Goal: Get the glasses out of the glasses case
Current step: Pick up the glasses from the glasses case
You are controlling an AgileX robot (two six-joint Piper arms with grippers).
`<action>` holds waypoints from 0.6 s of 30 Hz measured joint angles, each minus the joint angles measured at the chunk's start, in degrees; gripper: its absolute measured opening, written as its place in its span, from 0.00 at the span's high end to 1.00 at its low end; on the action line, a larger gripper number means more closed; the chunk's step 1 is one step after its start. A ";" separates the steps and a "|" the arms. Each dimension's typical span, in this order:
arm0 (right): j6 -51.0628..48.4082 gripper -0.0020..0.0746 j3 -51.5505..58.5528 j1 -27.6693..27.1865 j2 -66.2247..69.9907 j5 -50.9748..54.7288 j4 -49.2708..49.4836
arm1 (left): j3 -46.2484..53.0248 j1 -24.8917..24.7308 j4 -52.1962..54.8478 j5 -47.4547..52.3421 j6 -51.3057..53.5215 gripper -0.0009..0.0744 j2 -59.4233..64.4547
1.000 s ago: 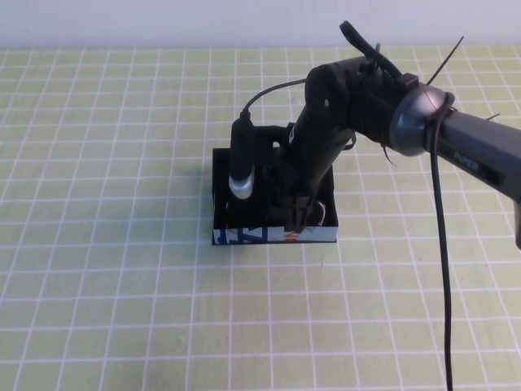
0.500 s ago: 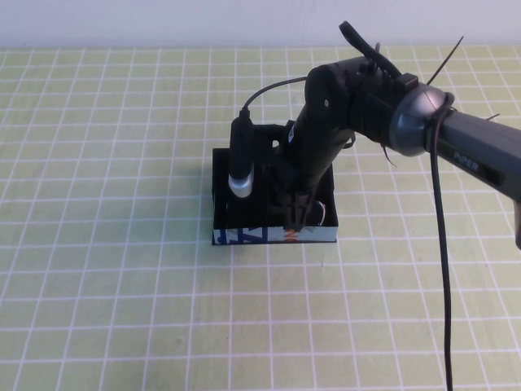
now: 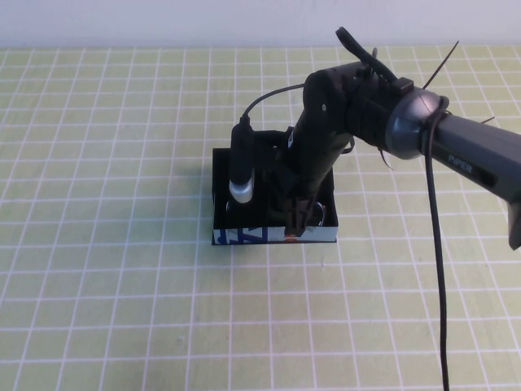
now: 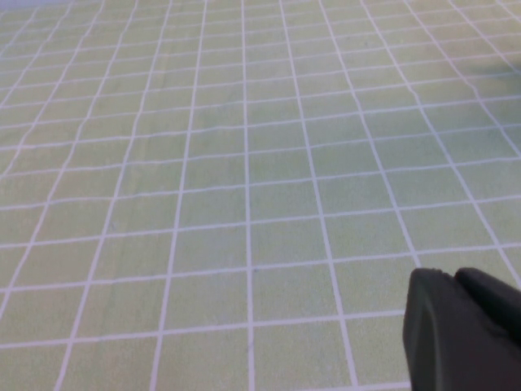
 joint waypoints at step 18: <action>0.00 0.60 -0.54 0.00 0.36 -0.42 0.00 | 0.00 0.00 0.00 0.00 0.00 0.99 0.00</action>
